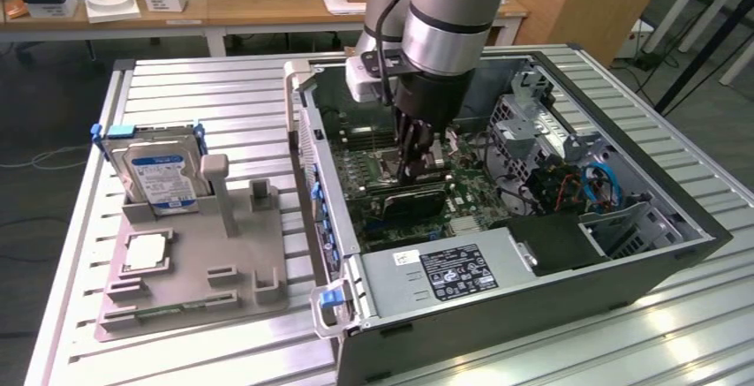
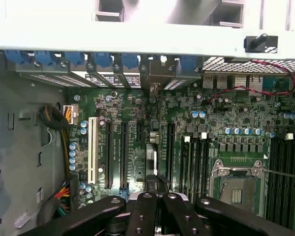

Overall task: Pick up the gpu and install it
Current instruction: 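Press down on the gpu until it lock into place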

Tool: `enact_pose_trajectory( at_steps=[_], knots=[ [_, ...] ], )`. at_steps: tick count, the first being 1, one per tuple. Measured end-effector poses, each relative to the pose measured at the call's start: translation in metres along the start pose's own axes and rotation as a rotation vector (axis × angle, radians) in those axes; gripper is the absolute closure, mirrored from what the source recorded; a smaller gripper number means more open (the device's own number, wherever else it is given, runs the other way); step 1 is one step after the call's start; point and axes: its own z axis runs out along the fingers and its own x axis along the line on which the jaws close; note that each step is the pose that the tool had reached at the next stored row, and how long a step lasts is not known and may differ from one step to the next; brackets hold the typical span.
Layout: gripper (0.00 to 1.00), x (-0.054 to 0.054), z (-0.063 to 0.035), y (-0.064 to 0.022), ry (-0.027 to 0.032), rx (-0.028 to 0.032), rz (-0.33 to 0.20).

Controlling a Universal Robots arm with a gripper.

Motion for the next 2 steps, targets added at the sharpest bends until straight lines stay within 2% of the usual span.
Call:
enact_pose_trajectory(
  at_steps=[2],
  knots=[
    [0.89,0.0,0.0,0.0,0.0,0.0001,0.0]
  ],
)
